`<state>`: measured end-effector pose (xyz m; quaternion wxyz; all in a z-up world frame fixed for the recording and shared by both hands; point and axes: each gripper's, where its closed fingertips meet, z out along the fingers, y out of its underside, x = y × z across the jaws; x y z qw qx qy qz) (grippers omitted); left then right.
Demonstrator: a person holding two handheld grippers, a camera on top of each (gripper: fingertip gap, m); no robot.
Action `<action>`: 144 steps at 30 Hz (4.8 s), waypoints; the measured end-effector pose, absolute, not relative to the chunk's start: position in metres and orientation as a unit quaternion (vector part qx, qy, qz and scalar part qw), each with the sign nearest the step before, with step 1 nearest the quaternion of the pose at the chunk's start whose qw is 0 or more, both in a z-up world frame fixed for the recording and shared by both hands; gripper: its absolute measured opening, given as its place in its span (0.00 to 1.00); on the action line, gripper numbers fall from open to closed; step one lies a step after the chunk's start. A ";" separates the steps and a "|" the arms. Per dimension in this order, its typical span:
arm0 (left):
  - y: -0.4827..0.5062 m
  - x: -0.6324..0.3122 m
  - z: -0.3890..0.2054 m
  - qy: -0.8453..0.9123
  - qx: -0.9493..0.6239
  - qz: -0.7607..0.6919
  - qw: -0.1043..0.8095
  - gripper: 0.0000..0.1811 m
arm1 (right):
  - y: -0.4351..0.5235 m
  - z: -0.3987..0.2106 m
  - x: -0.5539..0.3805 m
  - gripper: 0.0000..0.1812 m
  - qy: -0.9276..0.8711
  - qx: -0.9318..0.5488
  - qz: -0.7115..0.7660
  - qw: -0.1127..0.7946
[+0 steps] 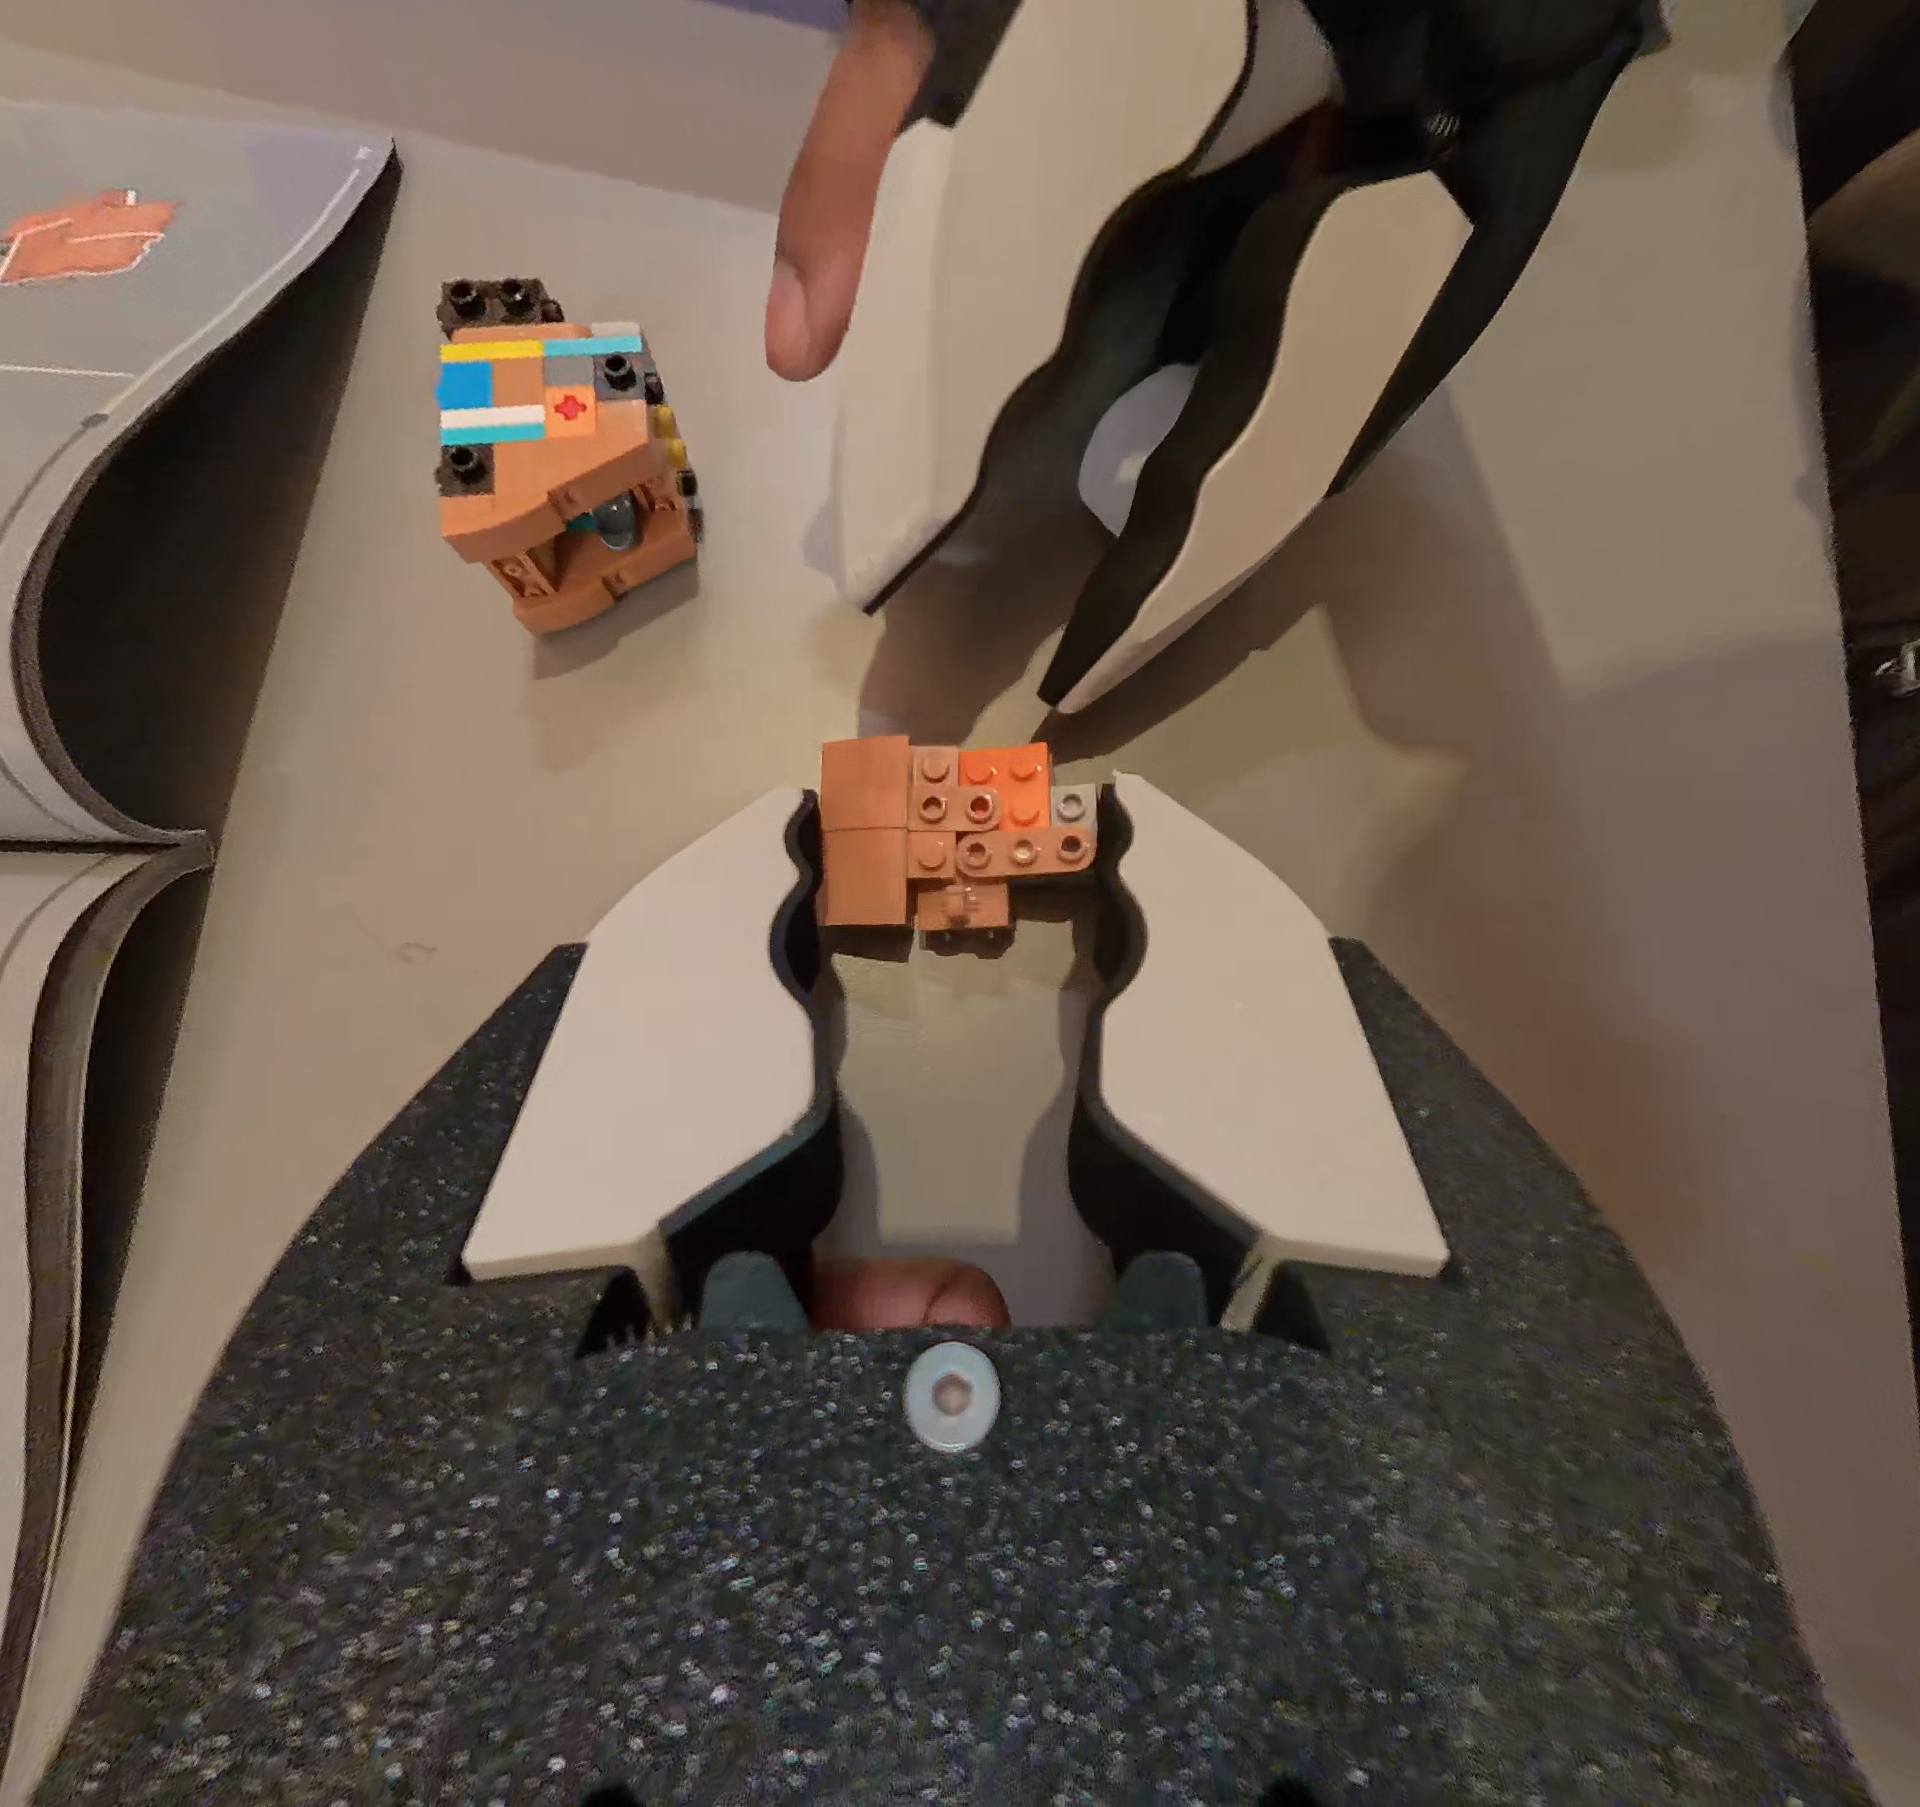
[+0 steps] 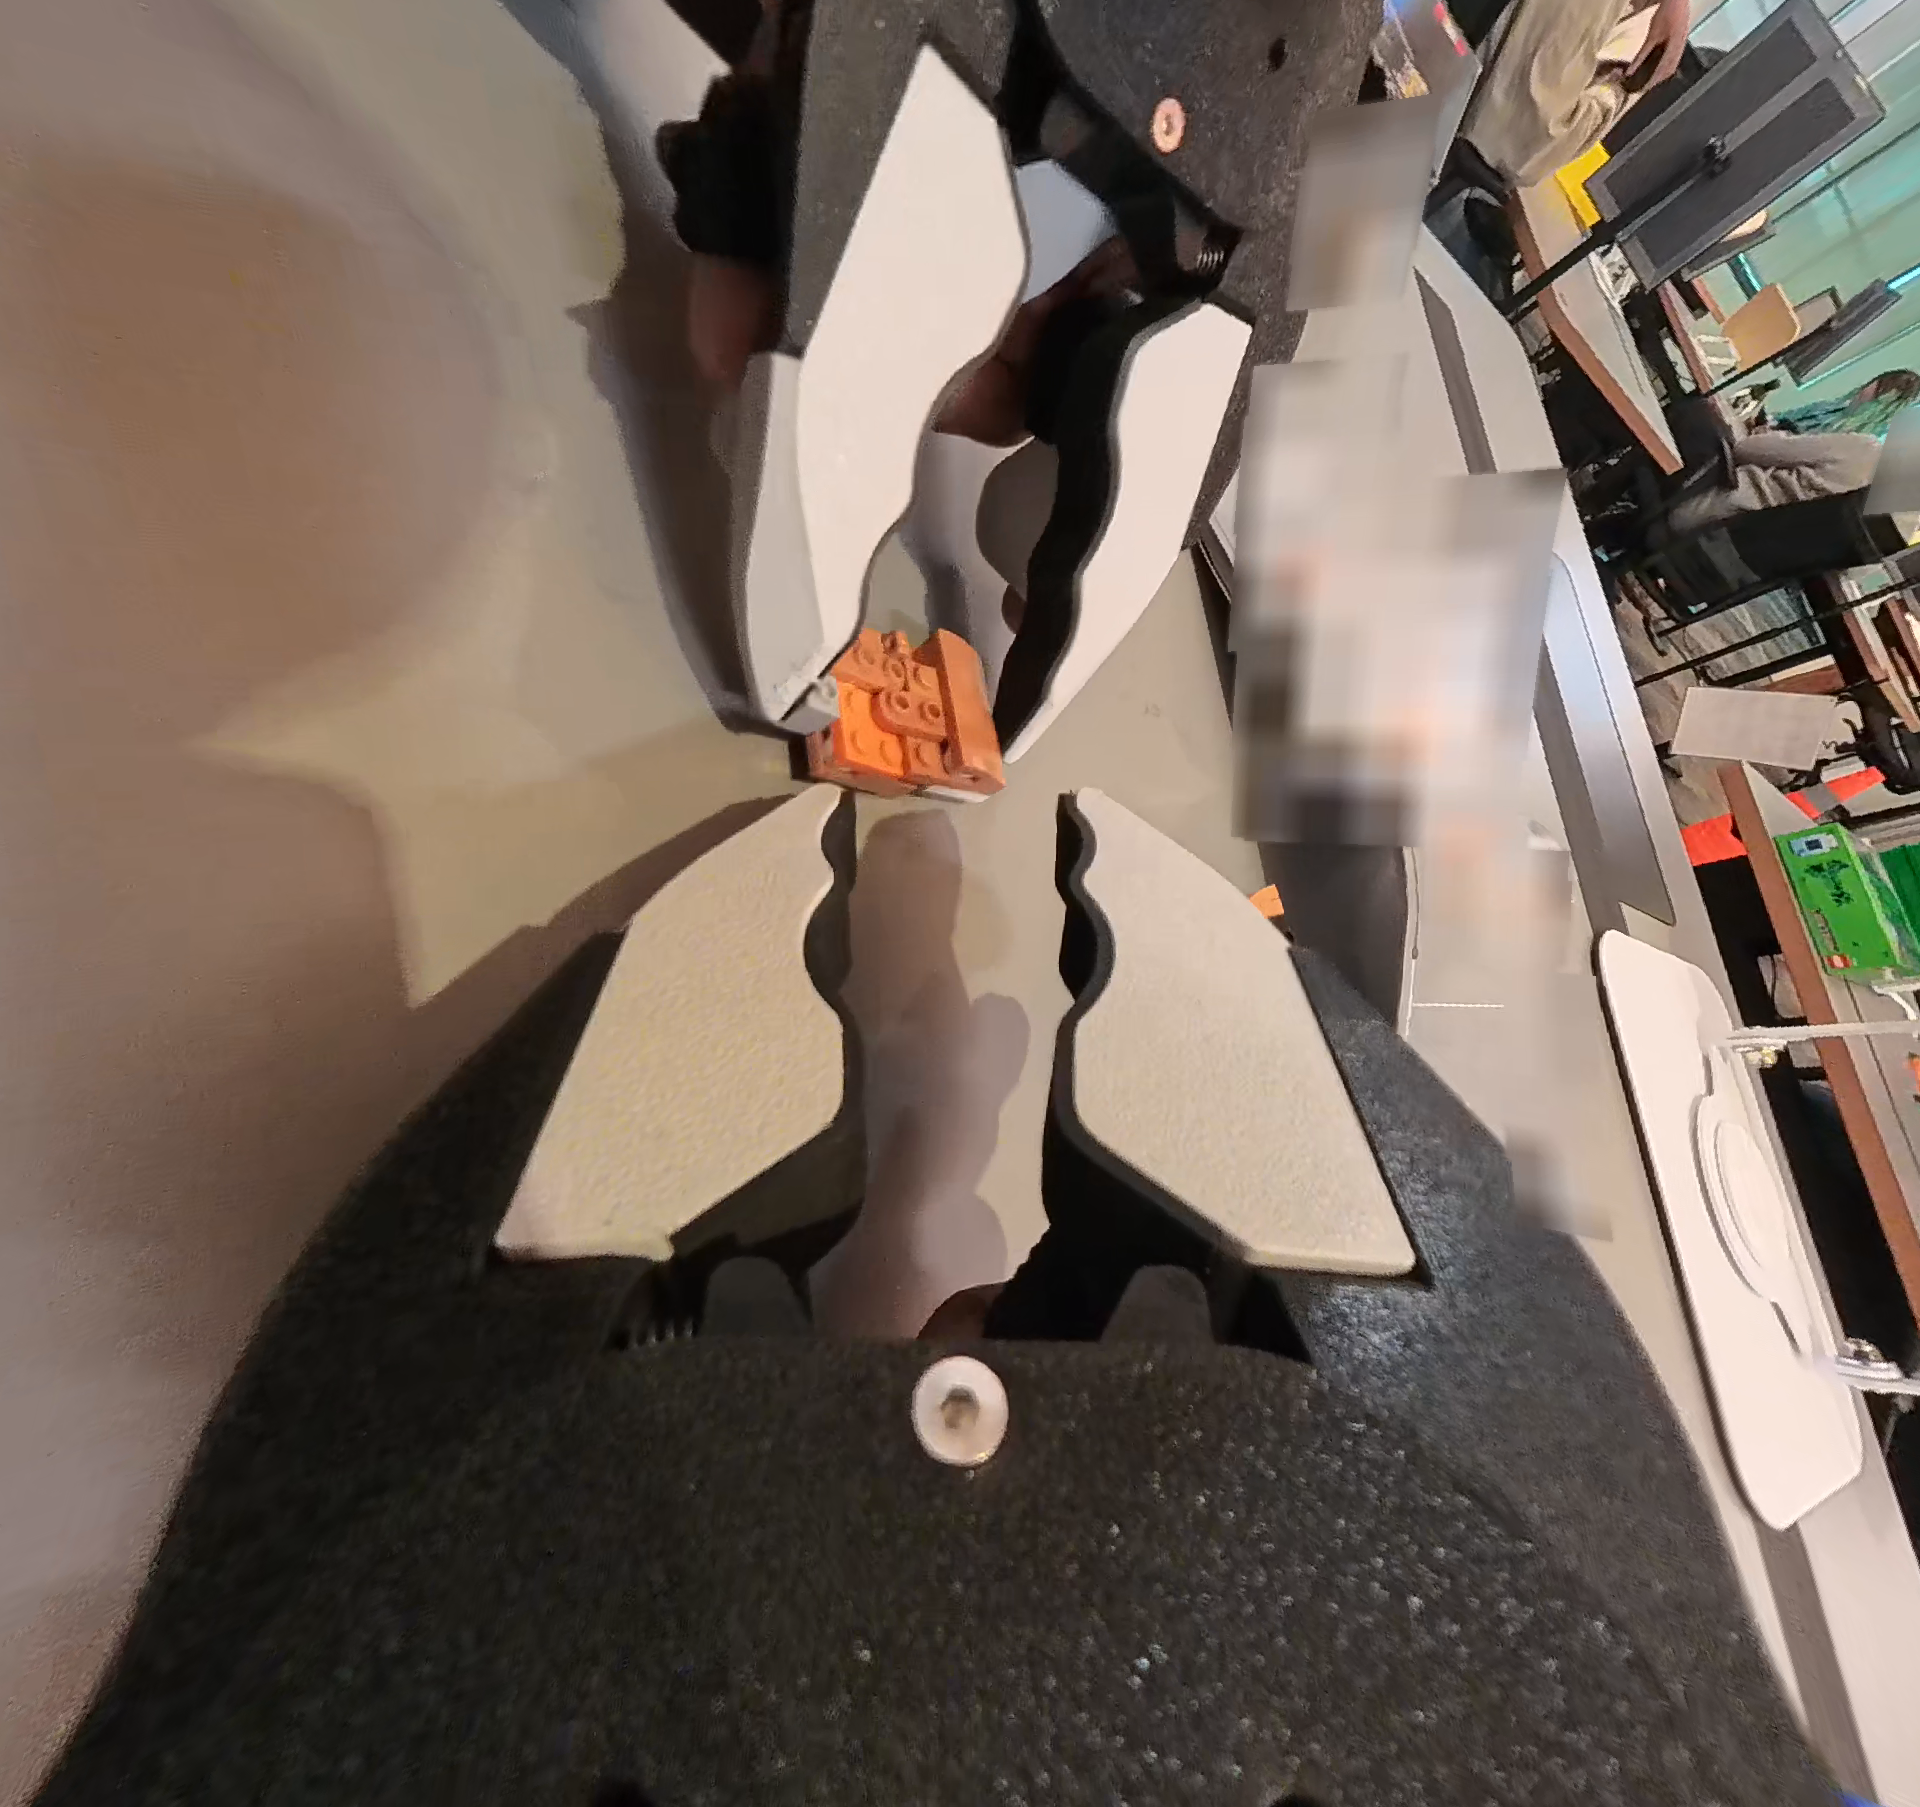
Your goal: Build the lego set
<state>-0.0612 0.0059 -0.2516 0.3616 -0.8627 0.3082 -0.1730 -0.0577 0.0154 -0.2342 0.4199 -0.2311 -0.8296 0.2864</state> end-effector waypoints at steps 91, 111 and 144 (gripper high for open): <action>-0.018 -0.053 -0.258 0.358 -0.852 -0.162 0.344 0.29 | -0.005 -0.233 -0.048 0.19 -0.841 -0.142 0.272 0.445; -0.020 -0.040 -0.216 0.305 -0.801 -0.332 0.393 0.29 | -0.018 -0.226 -0.051 0.28 -0.829 -0.092 0.269 0.482; -0.016 -0.017 -0.188 0.269 -0.780 -0.411 0.389 0.32 | -0.023 -0.201 -0.044 0.12 -0.788 -0.029 0.263 0.557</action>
